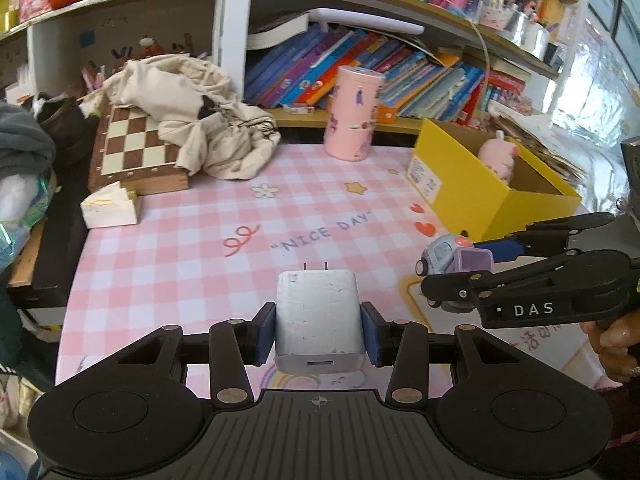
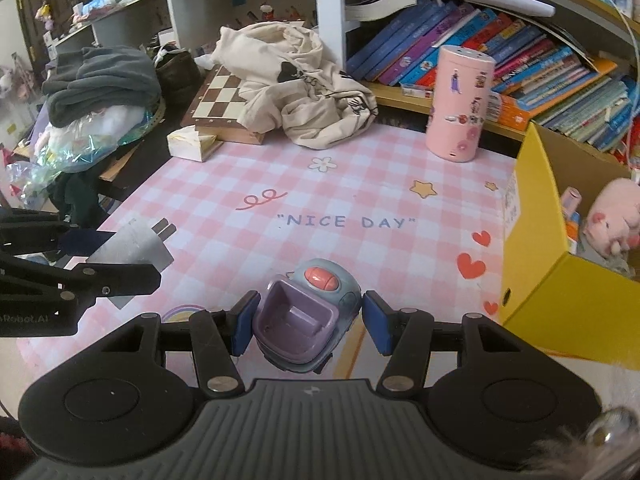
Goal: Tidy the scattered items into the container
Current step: 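Carry the charger and toy car with both grippers toward the yellow box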
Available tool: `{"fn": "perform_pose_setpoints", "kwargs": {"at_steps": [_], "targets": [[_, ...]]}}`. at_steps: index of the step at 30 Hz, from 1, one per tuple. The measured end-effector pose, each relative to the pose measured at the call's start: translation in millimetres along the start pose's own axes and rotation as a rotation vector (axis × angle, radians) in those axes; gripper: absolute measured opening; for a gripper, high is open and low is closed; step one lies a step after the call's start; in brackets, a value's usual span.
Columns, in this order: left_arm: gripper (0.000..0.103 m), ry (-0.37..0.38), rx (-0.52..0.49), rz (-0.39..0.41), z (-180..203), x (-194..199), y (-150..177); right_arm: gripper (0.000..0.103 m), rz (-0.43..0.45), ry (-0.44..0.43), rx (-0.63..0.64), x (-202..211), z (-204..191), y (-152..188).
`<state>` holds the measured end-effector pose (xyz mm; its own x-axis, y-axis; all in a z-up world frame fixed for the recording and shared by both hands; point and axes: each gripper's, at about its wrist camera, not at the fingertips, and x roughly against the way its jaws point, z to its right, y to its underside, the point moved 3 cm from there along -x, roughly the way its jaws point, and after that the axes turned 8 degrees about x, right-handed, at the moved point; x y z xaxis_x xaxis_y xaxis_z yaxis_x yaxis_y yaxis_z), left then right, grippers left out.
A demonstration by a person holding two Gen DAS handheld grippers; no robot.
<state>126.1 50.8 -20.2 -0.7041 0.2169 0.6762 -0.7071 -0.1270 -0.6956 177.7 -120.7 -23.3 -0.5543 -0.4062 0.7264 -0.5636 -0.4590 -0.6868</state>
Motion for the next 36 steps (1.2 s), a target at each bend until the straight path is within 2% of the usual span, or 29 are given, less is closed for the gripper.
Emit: {"fn": "perform_pose_setpoints", "kwargs": {"at_steps": [26, 36], "targets": [[0.042, 0.194, -0.175, -0.057, 68.0, -15.6, 5.3, 0.054, -0.012, 0.142, -0.172, 44.1, 34.5, 49.9], [0.042, 0.251, -0.204, -0.080, 107.0, -31.1, 5.4, 0.054, -0.021, 0.199, -0.221, 63.9, 65.6, 72.8]]}}
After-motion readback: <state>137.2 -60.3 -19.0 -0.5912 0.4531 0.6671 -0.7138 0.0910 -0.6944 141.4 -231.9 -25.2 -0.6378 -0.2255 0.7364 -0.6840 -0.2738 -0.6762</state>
